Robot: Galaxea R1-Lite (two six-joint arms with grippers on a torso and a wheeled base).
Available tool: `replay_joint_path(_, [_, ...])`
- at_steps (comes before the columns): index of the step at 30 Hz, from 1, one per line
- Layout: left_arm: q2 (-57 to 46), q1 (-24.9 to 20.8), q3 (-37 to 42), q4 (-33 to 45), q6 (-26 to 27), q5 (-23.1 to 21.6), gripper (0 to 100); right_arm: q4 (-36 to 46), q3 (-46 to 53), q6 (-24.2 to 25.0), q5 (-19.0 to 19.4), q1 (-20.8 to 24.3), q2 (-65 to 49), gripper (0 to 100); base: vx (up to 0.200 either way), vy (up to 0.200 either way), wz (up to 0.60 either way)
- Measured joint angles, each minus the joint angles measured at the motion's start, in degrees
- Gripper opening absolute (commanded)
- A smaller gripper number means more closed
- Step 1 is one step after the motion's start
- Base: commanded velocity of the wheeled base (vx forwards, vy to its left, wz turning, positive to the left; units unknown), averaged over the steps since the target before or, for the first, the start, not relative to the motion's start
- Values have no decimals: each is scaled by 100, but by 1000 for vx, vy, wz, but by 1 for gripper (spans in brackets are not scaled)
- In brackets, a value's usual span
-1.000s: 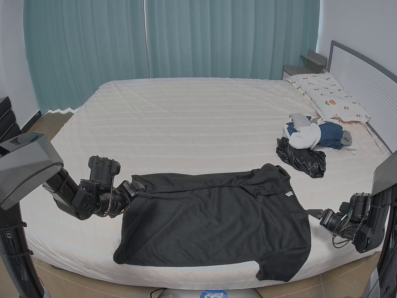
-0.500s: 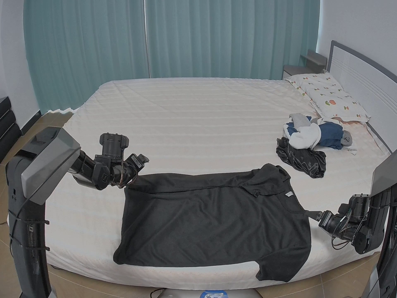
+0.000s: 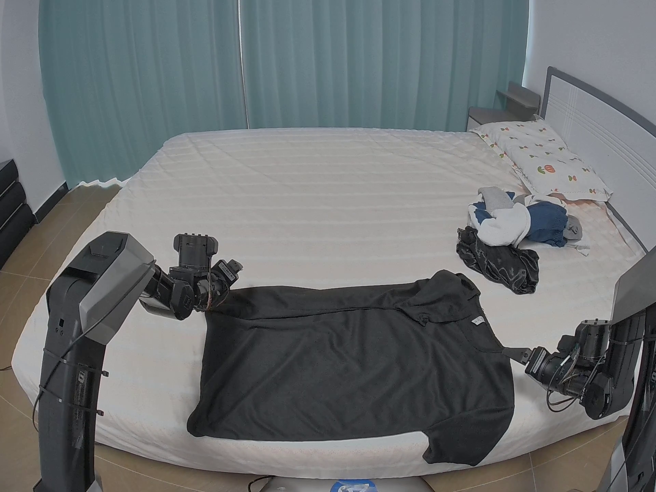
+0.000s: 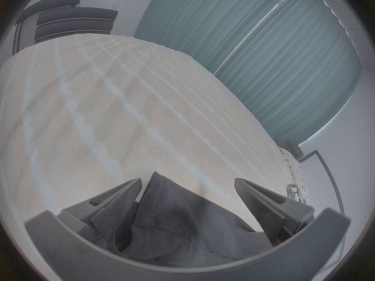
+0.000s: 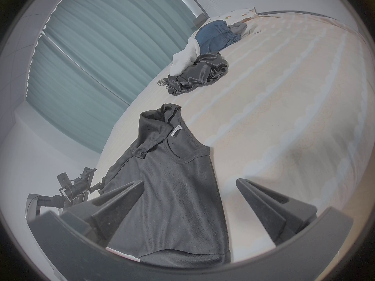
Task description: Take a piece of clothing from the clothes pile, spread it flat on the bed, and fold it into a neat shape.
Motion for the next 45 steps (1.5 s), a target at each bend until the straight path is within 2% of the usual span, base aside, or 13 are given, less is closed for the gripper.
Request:
replay_joint_path(6, [258, 55, -249, 23, 20, -5, 100, 0, -9, 7, 0, 49, 13, 100, 0, 0, 0])
replay_joint_path(7, [283, 60, -268, 41, 20, -5, 0, 0, -11, 7, 0, 57, 13, 100, 0, 0, 0])
replay_joint_path(13, [374, 88, -362, 368, 20, -5, 0, 0, -28, 11, -2, 62, 27, 100, 0, 0, 0])
replay_joint_path(18, [396, 124, -428, 335, 9, 34, 0, 0, -30, 10, -2, 52, 46, 100, 0, 0, 0])
replay_joint_path(27, [471, 291, -739, 313, -46, 335, 0, 2, -39, 7, -2, 62, 63, 100, 0, 0, 0])
replay_joint_path(35, [683, 347, -994, -174, -41, 518, 0, 2, -48, 10, -2, 62, 66, 100, 0, 0, 0])
replay_joint_path(42, [763, 336, -1029, -205, -33, 496, 0, 0, -61, 7, -9, 62, 49, 100, 0, 0, 0])
replay_joint_path(43, [772, 336, -1029, -191, -33, 496, 100, 0, -74, 10, -13, 62, 35, 100, 0, 0, 0])
replay_joint_path(45, [788, 341, -1031, -178, -30, 499, 100, 2, -99, 57, -17, 63, -15, 100, 0, 0, 0])
